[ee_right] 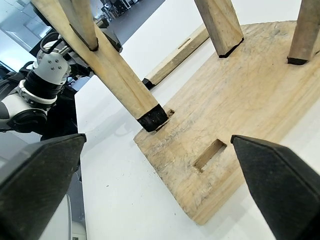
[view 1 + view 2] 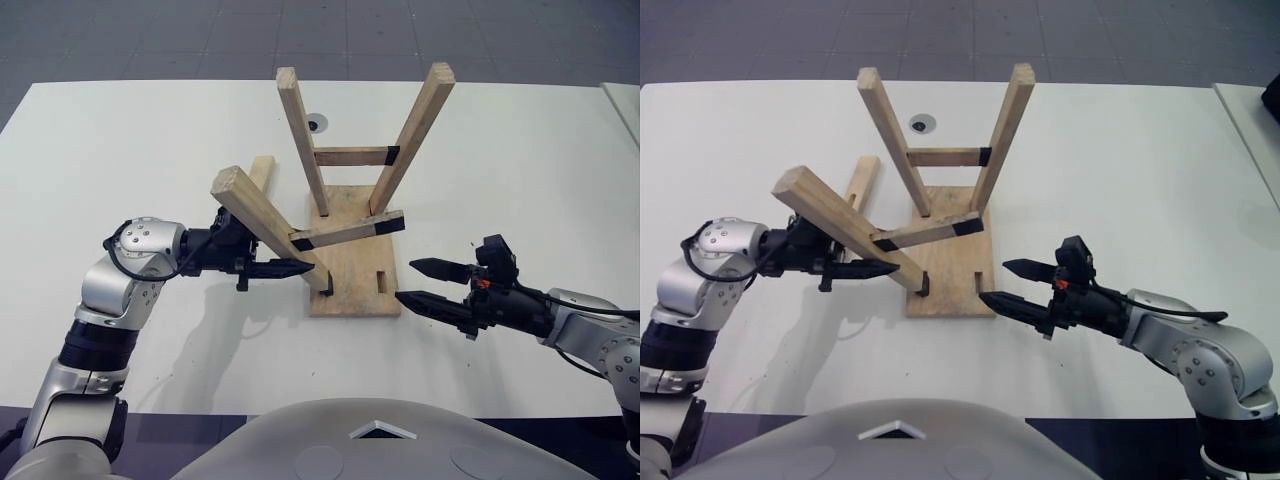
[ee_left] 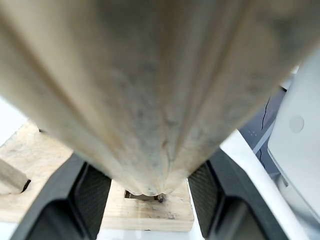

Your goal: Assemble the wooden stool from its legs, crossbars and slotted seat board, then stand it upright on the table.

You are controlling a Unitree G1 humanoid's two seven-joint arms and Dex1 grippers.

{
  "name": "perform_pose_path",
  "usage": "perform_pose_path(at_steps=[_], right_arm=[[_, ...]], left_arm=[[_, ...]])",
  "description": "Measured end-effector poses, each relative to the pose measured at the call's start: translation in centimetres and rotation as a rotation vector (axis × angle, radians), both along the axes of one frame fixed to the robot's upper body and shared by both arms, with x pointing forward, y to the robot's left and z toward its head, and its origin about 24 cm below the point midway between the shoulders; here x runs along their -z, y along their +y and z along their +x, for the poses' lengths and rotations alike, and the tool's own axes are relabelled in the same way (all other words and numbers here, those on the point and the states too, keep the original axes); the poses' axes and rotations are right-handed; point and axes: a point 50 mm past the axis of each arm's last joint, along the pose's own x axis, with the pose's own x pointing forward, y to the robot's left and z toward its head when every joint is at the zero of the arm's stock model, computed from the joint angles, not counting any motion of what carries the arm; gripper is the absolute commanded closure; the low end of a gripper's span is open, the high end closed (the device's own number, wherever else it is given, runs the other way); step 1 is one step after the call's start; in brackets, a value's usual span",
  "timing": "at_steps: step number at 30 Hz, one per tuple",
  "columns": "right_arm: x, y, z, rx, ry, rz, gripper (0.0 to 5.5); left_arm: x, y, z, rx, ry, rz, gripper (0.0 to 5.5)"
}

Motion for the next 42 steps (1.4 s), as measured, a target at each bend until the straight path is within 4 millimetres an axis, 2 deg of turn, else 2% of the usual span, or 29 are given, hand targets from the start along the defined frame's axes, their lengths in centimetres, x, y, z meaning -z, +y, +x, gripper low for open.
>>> perform_pose_path(at_steps=[7, 14, 17, 24, 34, 38, 42], right_arm=[[0.3, 0.0, -0.1, 0.010, 0.005, -0.006, 0.10], [0.6, 0.0, -0.2, 0.021, 0.010, -0.017, 0.10], [0.7, 0.0, -0.2, 0.025, 0.008, -0.015, 0.10], [0.8, 0.1, -0.2, 0.031, 0.007, -0.014, 0.10], [1.0, 0.3, -0.1, 0.063, 0.007, -0.006, 0.10], [1.1, 0.4, -0.1, 0.077, 0.006, -0.003, 0.10], [1.2, 0.4, 0.0, 0.098, 0.002, -0.003, 0.10]], left_arm=[[-0.4, -0.3, 1.0, 0.066, -0.044, 0.034, 3.46], [-0.2, 0.9, 2.0, 0.007, -0.040, 0.076, 3.46], [-0.2, 0.8, 2.0, 0.019, -0.067, 0.094, 3.46], [-0.1, -0.4, 1.4, 0.019, -0.252, 0.211, 3.46], [0.7, -1.2, 1.2, -0.087, -0.319, 0.210, 3.46], [0.8, -1.3, 2.0, -0.099, -0.326, 0.206, 3.46], [0.3, -1.5, 4.3, -0.107, -0.323, 0.236, 3.46]])
